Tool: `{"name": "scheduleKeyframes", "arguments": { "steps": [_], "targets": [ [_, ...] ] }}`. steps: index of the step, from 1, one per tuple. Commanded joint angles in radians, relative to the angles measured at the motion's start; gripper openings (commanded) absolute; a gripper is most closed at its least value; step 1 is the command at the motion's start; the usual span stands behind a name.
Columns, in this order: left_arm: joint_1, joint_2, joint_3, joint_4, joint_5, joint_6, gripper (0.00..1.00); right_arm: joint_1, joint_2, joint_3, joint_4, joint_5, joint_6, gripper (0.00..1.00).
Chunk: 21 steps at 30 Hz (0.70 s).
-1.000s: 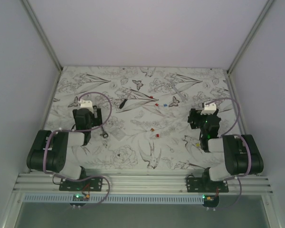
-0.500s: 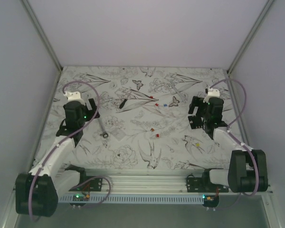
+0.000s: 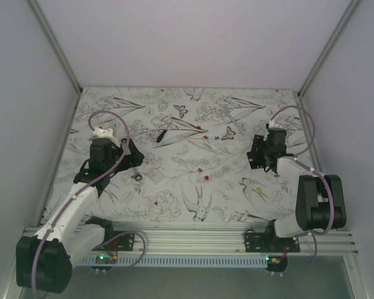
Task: Snap on the fuse box
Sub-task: Move the fuse box base at the center of the board.
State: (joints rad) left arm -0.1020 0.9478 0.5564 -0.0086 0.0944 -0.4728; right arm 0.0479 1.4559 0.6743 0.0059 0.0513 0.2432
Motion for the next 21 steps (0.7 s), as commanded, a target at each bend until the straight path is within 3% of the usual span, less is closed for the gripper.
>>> {"name": "scheduleKeyframes", "arguments": {
  "steps": [1, 13, 21],
  "targets": [
    [-0.037, -0.016, 0.006, -0.061, 0.055, -0.029, 1.00, -0.011, 0.051, 0.062, -0.035, 0.029, 0.002, 0.65],
    [-0.115, -0.056, 0.000, -0.111, 0.039, -0.061, 1.00, 0.002, 0.079, 0.083, -0.088, 0.052, 0.006, 0.57],
    [-0.140, -0.063, 0.004, -0.115, 0.041, -0.081, 1.00, 0.090, 0.044, 0.076, -0.138, 0.023, 0.070, 0.58]
  ]
}}
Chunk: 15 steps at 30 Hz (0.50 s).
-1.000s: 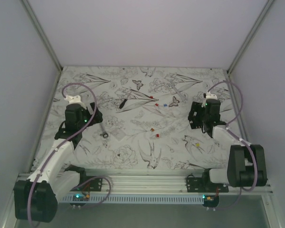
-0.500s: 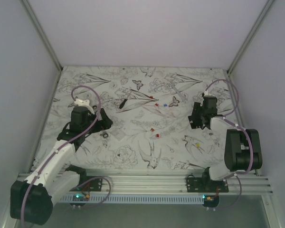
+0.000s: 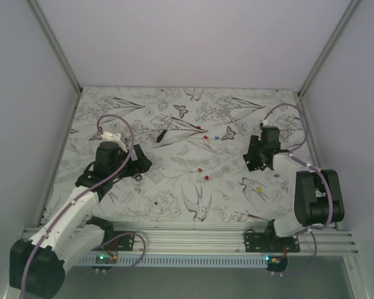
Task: Snap on the fuse box
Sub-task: Move the fuse box base at the center of the board.
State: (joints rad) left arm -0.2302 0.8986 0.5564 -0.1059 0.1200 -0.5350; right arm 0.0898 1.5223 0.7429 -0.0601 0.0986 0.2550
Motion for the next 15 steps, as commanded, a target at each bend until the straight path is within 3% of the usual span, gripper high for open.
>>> {"name": "scheduleKeyframes", "arguments": {
  "steps": [1, 8, 11, 15],
  "targets": [
    [-0.015, -0.014, 0.006, -0.018, 0.016, -0.021, 1.00, 0.071, -0.026, 0.005, -0.073, -0.027, 0.071, 0.58],
    [-0.026, -0.018, 0.014, -0.022, 0.028, -0.031, 1.00, 0.237, -0.016, 0.040, -0.070, -0.001, 0.141, 0.58],
    [-0.028, -0.033, 0.011, -0.030, 0.041, -0.041, 1.00, 0.253, -0.061, 0.063, -0.088, 0.021, 0.112, 0.61],
    [-0.034, -0.051, 0.001, -0.037, 0.051, -0.047, 1.00, 0.238, -0.149, 0.079, -0.137, 0.042, 0.016, 0.84]
  ]
}}
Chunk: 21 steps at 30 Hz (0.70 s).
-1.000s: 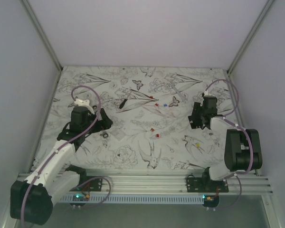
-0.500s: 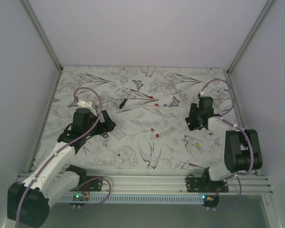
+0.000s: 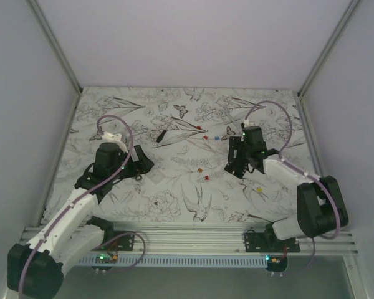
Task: Snap on the fuse box
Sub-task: Move the fuse box base at the center of the board.
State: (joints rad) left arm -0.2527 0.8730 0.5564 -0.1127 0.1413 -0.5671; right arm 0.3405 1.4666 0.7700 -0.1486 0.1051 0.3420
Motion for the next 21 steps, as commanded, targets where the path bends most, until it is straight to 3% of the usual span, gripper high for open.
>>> {"name": "scheduleKeyframes", "arguments": {
  "steps": [1, 7, 21],
  "targets": [
    [-0.013, -0.028, -0.001, -0.031, 0.030, -0.016, 1.00, -0.026, -0.098, 0.052, -0.059, 0.027, -0.090, 0.89],
    [-0.019, -0.026, -0.003, -0.033, 0.050, -0.019, 1.00, -0.090, -0.050, 0.044, -0.052, -0.118, -0.142, 1.00],
    [-0.047, -0.038, -0.016, -0.039, 0.075, -0.029, 1.00, -0.087, 0.039, 0.018, -0.015, -0.256, -0.147, 0.99]
  ]
}}
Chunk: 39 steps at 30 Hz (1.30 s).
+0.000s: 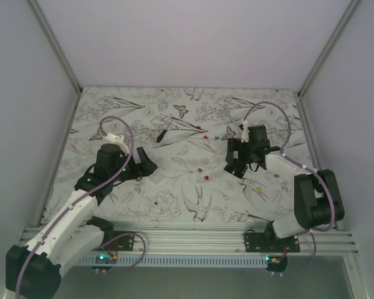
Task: Snap on the fuse box
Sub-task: Move the fuse box base at the center of the board, then pick up the fuse from the center of the board.
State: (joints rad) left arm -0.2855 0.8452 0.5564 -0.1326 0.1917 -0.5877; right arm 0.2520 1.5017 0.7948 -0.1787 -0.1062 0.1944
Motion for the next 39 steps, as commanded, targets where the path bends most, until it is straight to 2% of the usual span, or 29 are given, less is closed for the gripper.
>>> {"name": "scheduleKeyframes", "arguments": {
  "steps": [1, 10, 17, 19, 23, 29, 33, 39],
  "targets": [
    [-0.017, -0.009, -0.016, -0.019, 0.026, -0.011, 1.00, 0.004, 0.002, -0.012, 0.014, -0.048, 0.005, 0.99],
    [-0.074, -0.011, -0.025, -0.023, 0.032, -0.045, 1.00, 0.081, -0.063, -0.085, 0.001, -0.058, 0.077, 0.92],
    [-0.150, -0.043, -0.036, -0.036, -0.017, -0.090, 1.00, 0.169, -0.143, -0.148, 0.039, -0.048, 0.114, 0.90],
    [-0.163, -0.046, -0.034, -0.040, -0.029, -0.097, 1.00, 0.180, -0.163, -0.146, 0.031, -0.025, 0.115, 0.86],
    [-0.178, -0.034, -0.024, -0.044, -0.052, -0.102, 1.00, 0.207, -0.226, -0.136, -0.022, 0.114, 0.122, 0.83],
    [-0.181, 0.026, 0.016, -0.044, -0.086, -0.052, 1.00, 0.192, -0.331, -0.139, -0.227, 0.370, 0.244, 0.81],
    [-0.182, 0.081, 0.061, -0.046, -0.082, 0.018, 1.00, 0.127, -0.394, -0.161, -0.355, 0.378, 0.362, 0.80],
    [-0.181, 0.089, 0.071, -0.053, -0.071, 0.103, 0.99, 0.048, -0.475, -0.209, -0.440, 0.378, 0.472, 0.75]
  ]
}}
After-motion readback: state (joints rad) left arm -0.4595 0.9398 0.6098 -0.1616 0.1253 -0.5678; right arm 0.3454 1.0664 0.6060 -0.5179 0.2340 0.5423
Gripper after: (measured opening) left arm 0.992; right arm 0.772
